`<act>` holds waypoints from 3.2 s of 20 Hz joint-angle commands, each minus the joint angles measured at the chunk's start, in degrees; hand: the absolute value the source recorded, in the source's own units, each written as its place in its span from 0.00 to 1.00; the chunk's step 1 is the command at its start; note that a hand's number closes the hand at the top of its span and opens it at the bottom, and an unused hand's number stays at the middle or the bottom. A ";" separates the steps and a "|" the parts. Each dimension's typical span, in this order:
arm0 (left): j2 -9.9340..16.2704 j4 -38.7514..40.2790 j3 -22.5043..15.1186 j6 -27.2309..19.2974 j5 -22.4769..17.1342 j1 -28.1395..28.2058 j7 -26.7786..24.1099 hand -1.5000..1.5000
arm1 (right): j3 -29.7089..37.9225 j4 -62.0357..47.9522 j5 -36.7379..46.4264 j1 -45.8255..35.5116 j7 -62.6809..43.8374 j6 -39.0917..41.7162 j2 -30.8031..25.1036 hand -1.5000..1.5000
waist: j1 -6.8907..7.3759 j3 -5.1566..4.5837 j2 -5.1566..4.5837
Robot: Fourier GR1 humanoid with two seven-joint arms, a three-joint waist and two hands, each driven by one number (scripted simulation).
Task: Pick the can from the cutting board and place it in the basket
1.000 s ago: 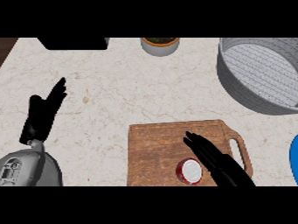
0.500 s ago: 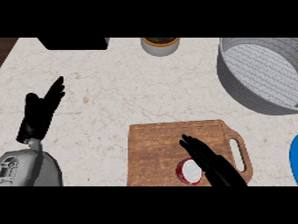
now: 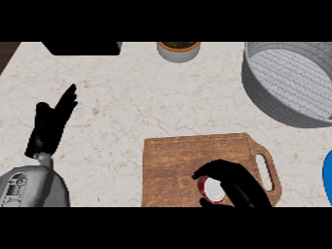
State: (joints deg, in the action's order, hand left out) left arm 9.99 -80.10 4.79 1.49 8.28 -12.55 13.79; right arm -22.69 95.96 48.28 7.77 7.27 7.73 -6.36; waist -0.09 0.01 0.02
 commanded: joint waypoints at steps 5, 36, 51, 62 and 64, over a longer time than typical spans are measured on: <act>0.01 2.62 0.73 0.59 0.19 -0.52 -2.73 0.50 | -0.46 -7.00 6.76 -3.00 5.18 -9.04 0.14 1.00 | -0.01 0.00 -0.03; 1.85 -2.02 2.13 2.28 -1.24 -0.69 3.55 0.50 | 20.39 11.79 -11.13 -42.95 -37.34 15.39 6.35 1.00 | -0.29 -0.02 0.28; 0.79 0.98 1.69 1.04 0.45 0.51 -2.13 0.50 | 36.06 -4.24 -16.31 -70.79 -49.06 23.13 -10.16 1.00 | 0.51 -0.06 -0.14; -0.22 1.38 0.71 1.09 0.64 -2.21 -0.20 0.50 | 30.14 -25.53 -2.32 -69.59 -32.40 21.18 -26.25 1.00 | 1.01 -0.03 -0.38; -0.40 -2.71 -0.42 1.31 0.93 -0.41 1.60 0.50 | 30.07 -29.55 -0.45 -67.03 -27.42 17.93 -28.52 1.00 | 1.35 0.02 -0.35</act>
State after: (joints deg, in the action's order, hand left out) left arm 9.75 -79.77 5.18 2.32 9.28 -13.91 13.69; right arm 8.11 73.36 44.50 -61.22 -26.83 29.35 -31.14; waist 0.97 -0.03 -0.39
